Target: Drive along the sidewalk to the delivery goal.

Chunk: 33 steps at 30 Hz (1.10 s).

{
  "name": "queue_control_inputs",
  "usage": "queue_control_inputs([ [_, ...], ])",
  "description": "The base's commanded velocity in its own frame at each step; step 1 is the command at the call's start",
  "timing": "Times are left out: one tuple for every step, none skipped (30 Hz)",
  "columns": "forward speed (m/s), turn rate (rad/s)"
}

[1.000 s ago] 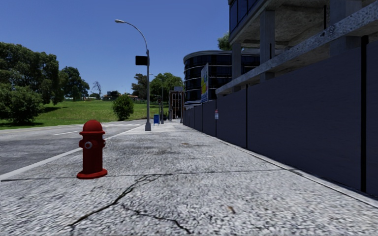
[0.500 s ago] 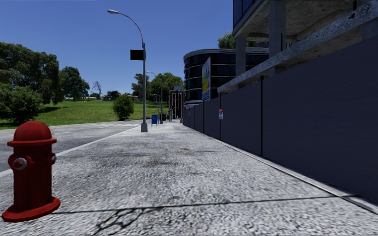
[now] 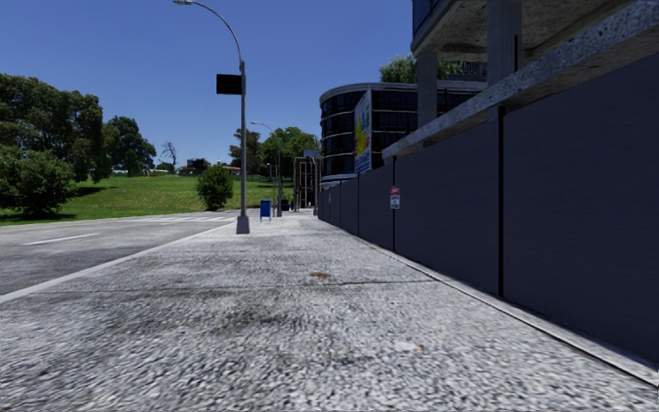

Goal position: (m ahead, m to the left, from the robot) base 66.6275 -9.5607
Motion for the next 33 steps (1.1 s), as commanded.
queue_control_inputs([
  [2.00, 0.00],
  [2.00, 0.00],
  [2.00, 0.00],
  [2.00, 0.00],
  [2.00, 0.00],
  [2.00, 0.00],
  [2.00, 0.00],
  [2.00, 0.00],
  [2.00, 0.00],
  [2.00, 0.00],
  [2.00, 0.00],
  [2.00, 0.00],
  [2.00, 0.00],
  [2.00, 0.00],
  [2.00, 0.00],
  [2.00, 0.00],
  [2.00, 0.00],
  [2.00, 0.00],
  [2.00, 0.00],
  [2.00, 0.00],
  [2.00, 0.00],
  [2.00, 0.00],
  [2.00, 0.00],
  [2.00, 0.00],
  [2.00, 0.00],
  [2.00, 0.00],
  [2.00, 0.00],
  [2.00, 0.00],
  [2.00, 0.00],
  [2.00, 0.00],
  [2.00, 0.00],
  [2.00, 0.00],
  [2.00, 0.00],
])
